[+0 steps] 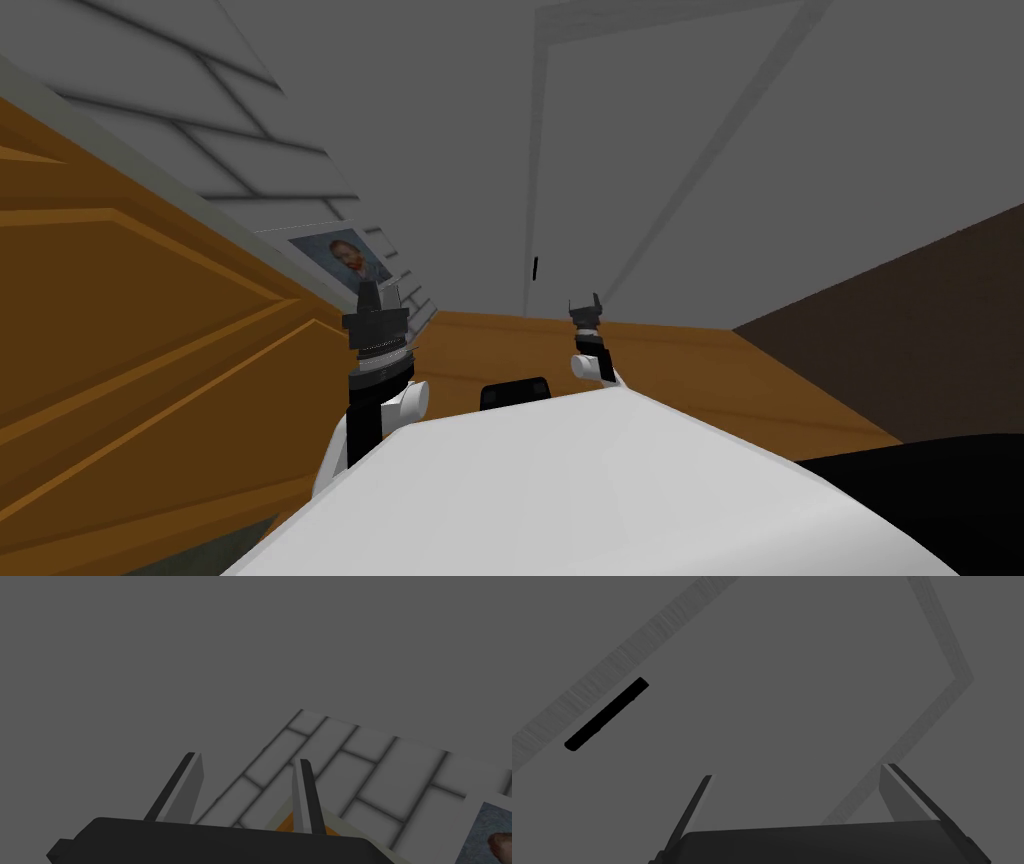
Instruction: Pull the door open
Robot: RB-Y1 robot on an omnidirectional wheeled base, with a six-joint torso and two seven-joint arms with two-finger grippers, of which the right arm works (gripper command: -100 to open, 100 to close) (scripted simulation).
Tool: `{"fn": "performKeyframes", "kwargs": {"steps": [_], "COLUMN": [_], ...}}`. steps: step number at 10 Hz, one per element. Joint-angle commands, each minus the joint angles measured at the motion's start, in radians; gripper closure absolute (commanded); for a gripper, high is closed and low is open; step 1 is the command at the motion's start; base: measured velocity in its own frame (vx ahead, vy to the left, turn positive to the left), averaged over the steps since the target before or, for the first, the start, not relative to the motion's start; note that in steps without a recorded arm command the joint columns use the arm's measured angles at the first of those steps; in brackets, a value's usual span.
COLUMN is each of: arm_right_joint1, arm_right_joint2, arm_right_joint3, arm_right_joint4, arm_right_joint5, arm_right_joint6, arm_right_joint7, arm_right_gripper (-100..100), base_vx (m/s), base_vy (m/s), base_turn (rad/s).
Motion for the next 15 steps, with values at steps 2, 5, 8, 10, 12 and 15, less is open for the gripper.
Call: {"fn": "performKeyframes", "kwargs": {"steps": [2, 5, 8, 10, 12, 15], "arm_right_joint1": [-0.028, -0.055, -0.082, -0.100, -0.117, -0.143], "arm_right_joint2": [-0.005, -0.011, -0.015, -0.018, -0.020, -0.022], "arm_right_joint3": [-0.005, -0.010, -0.015, -0.018, -0.022, -0.026], "arm_right_joint4": [0.066, 0.139, 0.211, 0.260, 0.307, 0.378], "arm_right_joint5": [-0.028, -0.060, -0.091, -0.113, -0.134, -0.164], "arm_right_joint6": [-0.015, -0.033, -0.052, -0.064, -0.077, -0.095], "arm_right_joint7": [-0.059, -0.127, -0.194, -0.239, -0.283, -0.349], "arm_right_gripper": [-100, -100, -100, -100, -100, -100], "base_vx": [0.101, 0.106, 0.089, 0.093, 0.104, 0.098], "base_vy": [-0.007, -0.024, -0.018, -0.023, -0.028, -0.030], "base_turn": [0.100, 0.114, 0.107, 0.113, 0.102, 0.113]}}
